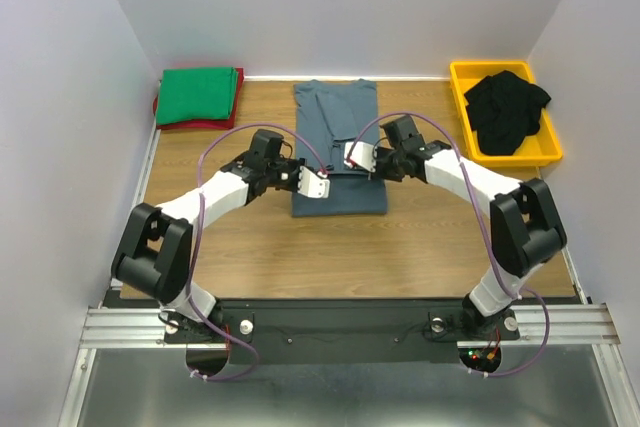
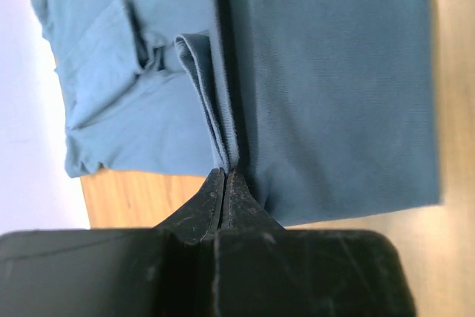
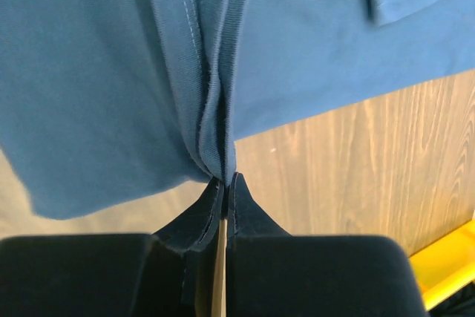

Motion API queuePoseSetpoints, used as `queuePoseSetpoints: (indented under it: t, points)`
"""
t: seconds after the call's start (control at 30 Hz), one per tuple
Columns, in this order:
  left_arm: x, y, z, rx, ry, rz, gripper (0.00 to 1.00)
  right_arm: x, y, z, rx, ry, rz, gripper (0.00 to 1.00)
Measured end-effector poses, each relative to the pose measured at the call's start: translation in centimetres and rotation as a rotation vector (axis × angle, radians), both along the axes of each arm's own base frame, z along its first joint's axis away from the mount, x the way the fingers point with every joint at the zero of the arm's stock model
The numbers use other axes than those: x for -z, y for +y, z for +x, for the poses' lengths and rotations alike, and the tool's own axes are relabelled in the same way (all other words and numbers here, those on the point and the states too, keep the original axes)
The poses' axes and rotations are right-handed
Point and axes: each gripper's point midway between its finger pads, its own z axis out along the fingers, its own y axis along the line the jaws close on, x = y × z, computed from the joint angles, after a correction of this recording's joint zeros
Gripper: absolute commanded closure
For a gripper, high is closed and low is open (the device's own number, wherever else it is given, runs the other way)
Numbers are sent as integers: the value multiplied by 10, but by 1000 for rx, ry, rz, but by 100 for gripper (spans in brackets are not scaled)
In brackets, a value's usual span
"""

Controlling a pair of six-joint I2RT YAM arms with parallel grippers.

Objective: Fold and stack the t-shirts
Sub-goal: Fold the tshirt

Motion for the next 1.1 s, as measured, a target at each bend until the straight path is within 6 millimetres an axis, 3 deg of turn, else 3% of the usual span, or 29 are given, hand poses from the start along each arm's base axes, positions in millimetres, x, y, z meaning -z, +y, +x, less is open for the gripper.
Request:
queuePoseSetpoints:
  t: [0.23,0.53,0.57,0.6,0.63,0.7,0.77,0.8,0.93,1.0,1.1]
  points:
    - [10,2,37,-5,8,8,100,6,-1,45,13,-8,13,99]
    - [22,4,79,-28,8,15,100,16,2,82,10,-14,17,98]
    - [24,4,83,-30,8,16,99,18,2,85,9,-15,16,95]
    - [25,4,87,-32,8,16,91,20,2,87,8,-13,14,91]
    - [27,4,89,-34,6,16,85,22,2,89,8,-11,13,79]
    - [32,4,96,-42,5,17,70,26,3,94,12,-7,10,66]
    - [37,6,103,-64,9,15,66,28,3,99,25,-9,3,53]
    - [38,7,106,-77,11,13,62,28,2,104,39,-14,2,52]
    - [29,16,119,-154,20,-22,58,11,-2,121,105,-48,23,50]
    - [18,22,126,-213,30,-68,58,-5,-6,131,155,-78,55,49]
    - [-5,28,121,-287,65,-146,58,-25,-11,129,209,-92,100,49]
